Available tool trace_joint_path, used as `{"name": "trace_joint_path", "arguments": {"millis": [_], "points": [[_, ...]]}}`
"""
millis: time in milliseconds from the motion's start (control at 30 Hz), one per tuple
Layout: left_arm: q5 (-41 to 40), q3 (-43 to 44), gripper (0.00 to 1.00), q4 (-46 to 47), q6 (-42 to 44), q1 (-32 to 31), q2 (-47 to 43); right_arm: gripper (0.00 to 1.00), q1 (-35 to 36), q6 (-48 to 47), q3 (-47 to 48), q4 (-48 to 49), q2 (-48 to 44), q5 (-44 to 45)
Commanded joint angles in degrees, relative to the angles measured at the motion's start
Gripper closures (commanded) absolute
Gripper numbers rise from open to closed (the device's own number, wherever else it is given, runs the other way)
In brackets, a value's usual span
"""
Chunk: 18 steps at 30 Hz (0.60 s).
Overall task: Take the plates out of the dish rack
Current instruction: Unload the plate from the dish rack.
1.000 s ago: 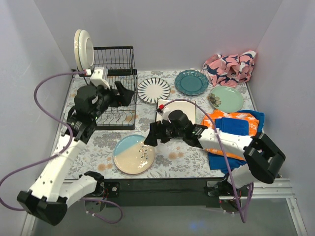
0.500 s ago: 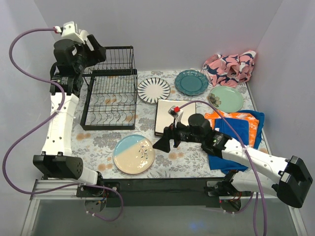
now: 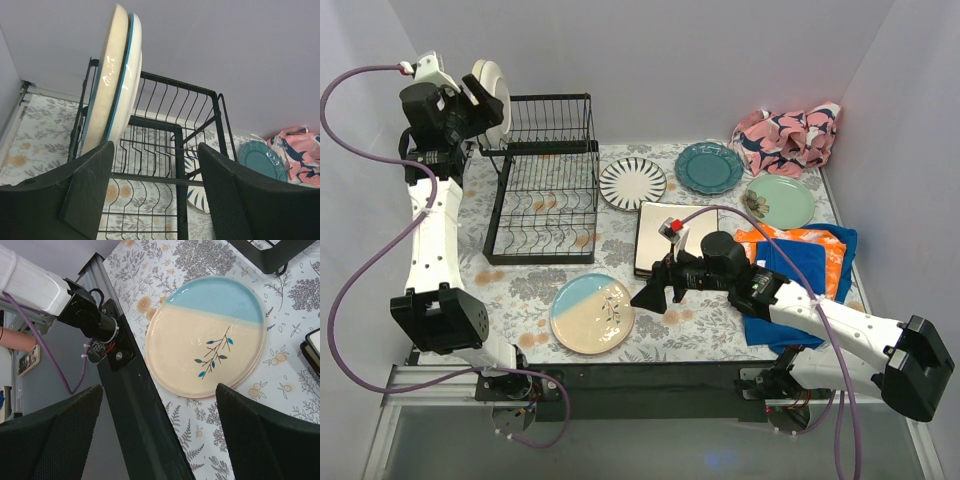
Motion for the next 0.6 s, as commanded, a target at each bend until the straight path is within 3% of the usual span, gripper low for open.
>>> {"name": "trace_joint_path", "arguments": {"millis": [0,567], "points": [[1.8,-2.9,0.34,3.6,0.4,0.0,-0.9,0.02,0.0,-1.1,-0.3,1.4,0.5,-0.6],[3.5,-4.3,0.39,6.8,6.5,-0.1,3.4,0.02,0.0,-1.5,-0.2,1.4,1.1,-0.3]]}}
